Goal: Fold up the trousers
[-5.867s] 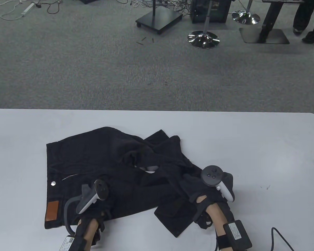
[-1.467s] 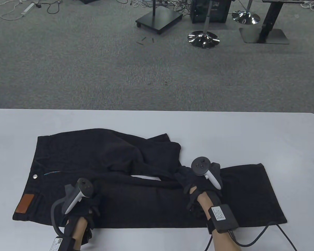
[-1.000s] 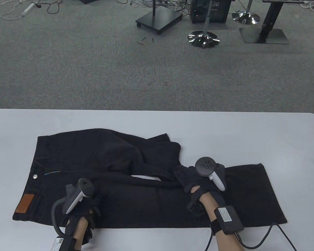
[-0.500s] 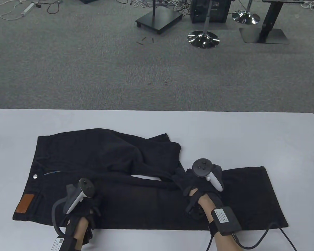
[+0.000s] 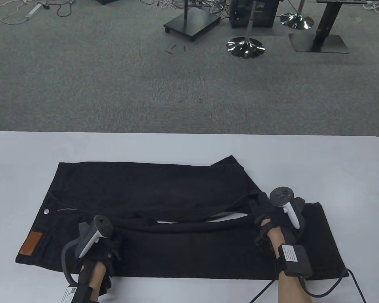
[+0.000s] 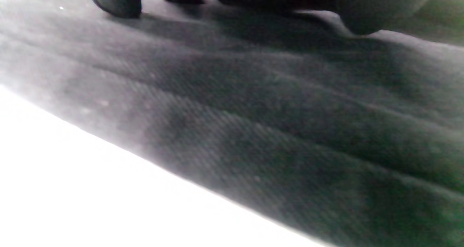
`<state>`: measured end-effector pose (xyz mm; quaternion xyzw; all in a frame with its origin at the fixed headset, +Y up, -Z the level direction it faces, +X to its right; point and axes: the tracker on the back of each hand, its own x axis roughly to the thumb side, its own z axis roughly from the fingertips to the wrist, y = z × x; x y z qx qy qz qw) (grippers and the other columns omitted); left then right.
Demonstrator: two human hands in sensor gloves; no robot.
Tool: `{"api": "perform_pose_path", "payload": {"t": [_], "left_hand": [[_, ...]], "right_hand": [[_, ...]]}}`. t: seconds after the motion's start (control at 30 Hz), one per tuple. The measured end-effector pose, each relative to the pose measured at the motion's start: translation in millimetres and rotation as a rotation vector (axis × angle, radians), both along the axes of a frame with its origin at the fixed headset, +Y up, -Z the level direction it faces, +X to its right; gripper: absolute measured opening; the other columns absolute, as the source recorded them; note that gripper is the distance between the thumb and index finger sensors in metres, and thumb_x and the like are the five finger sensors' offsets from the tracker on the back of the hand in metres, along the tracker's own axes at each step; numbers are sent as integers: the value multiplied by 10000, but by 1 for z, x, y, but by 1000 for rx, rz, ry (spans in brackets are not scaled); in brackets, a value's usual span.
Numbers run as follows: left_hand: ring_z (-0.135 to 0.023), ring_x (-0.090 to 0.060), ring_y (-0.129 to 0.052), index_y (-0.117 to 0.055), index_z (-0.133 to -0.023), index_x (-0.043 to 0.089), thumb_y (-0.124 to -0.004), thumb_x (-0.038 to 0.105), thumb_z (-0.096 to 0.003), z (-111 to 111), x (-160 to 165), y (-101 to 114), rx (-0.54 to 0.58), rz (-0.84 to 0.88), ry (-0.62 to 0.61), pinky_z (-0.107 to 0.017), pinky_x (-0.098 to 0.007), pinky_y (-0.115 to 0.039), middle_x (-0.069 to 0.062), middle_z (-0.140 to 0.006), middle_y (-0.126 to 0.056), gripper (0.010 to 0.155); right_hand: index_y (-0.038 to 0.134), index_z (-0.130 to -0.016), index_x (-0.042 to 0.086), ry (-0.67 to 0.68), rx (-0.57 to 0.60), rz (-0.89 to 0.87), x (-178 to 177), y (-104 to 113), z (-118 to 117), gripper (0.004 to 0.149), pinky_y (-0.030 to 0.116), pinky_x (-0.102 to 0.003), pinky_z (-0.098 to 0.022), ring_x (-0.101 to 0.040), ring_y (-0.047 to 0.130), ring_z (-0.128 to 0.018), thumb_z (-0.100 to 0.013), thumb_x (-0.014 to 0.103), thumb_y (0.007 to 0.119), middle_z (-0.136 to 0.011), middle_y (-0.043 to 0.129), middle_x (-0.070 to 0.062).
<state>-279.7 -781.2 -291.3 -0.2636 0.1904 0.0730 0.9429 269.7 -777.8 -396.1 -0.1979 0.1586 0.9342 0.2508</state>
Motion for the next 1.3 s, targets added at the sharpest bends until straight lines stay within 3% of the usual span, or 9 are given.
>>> {"api": "perform_pose_path", "payload": {"t": [0.23, 0.33, 0.53, 0.7, 0.8, 0.87, 1.03, 1.23, 1.3], "left_hand": [[-1195, -406, -332, -367, -1180, 308, -633, 700, -517, -1, -1, 0, -1, 2, 2, -802, -683, -500, 8, -1232, -285, 815], [-1195, -407, -328, -364, -1181, 306, -633, 699, -517, -1, -1, 0, -4, 6, 2, -804, -684, -496, 7, -1232, -283, 817], [-1195, -411, -324, -361, -1180, 302, -632, 698, -518, -1, 0, 0, -6, 6, 2, -804, -686, -492, 3, -1233, -279, 818], [-1194, -411, -329, -361, -1181, 301, -630, 701, -518, -1, 0, 0, -9, 2, 3, -804, -685, -497, 1, -1233, -280, 820], [-1195, -411, -328, -362, -1182, 302, -630, 704, -518, -1, 1, 0, -9, 2, 13, -803, -686, -500, 3, -1233, -280, 821], [-1196, -407, -327, -357, -1181, 304, -630, 705, -518, -2, 1, 1, -13, -3, 17, -800, -685, -507, 0, -1231, -278, 822], [-1196, -411, -317, -350, -1182, 301, -630, 705, -518, -2, 1, 1, -20, 5, 17, -800, -688, -502, -5, -1231, -270, 826], [-1194, -416, -316, -347, -1183, 293, -629, 705, -520, -3, 2, 1, -22, 4, 17, -799, -690, -504, -10, -1231, -270, 830], [-1194, -419, -314, -341, -1183, 289, -629, 707, -518, -3, 3, 1, -26, 0, 19, -798, -691, -505, -14, -1230, -264, 837]], "right_hand": [[275, -1044, 381, -216, -171, 188, 47, -7, 4, 750, 139, -606, -796, -250, 164, -1131, -440, 686, 600, -1171, 347, 86], [219, -1037, 407, -241, -200, 148, 59, -11, 9, 770, 120, -607, -794, -237, 75, -1126, -436, 702, 600, -1180, 249, 113], [228, -1051, 390, -140, -214, 163, 48, -1, 13, 735, 137, -617, -787, -265, 82, -1124, -480, 665, 599, -1192, 239, 97], [374, -1057, 383, 69, -48, -28, 21, 14, 10, 656, 168, -637, -771, -301, 197, -1122, -495, 603, 630, -1183, 365, 69], [476, -1058, 355, 103, -150, 22, 15, 3, 10, 643, 153, -637, -765, -298, 208, -1121, -491, 618, 630, -1175, 432, 22], [390, -1059, 373, 23, -231, 90, 28, -6, 9, 678, 112, -627, -770, -269, 104, -1120, -481, 644, 620, -1179, 239, 102], [379, -1060, 354, -116, -244, 84, 47, -2, 8, 686, 80, -615, -774, -260, 65, -1118, -484, 636, 623, -1179, 227, 102], [265, -1072, 384, -5, -290, 108, 36, 0, 18, 757, 181, -675, -750, -336, 62, -1101, -478, 694, 619, -1185, 130, 53], [184, -1063, 414, 34, -375, 122, 30, -5, 22, 793, 184, -693, -746, -337, -21, -1081, -477, 713, 627, -1164, 12, 59]]}}
